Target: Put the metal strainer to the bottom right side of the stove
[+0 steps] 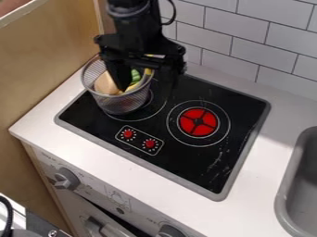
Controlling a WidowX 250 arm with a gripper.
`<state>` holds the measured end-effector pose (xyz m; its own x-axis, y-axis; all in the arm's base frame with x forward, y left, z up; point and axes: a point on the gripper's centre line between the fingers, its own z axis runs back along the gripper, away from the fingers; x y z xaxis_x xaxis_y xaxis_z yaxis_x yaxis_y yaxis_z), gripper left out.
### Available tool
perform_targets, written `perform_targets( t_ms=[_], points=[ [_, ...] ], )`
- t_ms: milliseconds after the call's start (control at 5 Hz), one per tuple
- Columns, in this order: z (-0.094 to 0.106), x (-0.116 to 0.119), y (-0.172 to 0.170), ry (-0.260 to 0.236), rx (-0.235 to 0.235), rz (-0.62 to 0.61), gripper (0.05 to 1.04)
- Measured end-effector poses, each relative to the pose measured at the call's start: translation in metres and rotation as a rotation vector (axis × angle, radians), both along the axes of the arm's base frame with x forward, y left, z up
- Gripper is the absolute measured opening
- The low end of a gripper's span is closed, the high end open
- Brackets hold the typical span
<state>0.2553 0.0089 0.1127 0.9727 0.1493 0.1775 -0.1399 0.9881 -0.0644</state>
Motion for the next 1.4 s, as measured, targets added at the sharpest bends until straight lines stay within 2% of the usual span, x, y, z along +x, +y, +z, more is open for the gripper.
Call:
perform_targets(
  t_ms=[200,600,1000,1400],
  points=[
    [-0.008,0.016,-0.001,-0.006,-0.015,-0.041,0.997],
    [-0.012,0.034,0.007,0.041,0.071,-0.162,0.997],
    [-0.015,0.042,0.009,-0.011,0.126,-0.197,0.998],
    [-0.039,0.038,0.012,-0.083,0.147,-0.222,0.997]
  ],
)
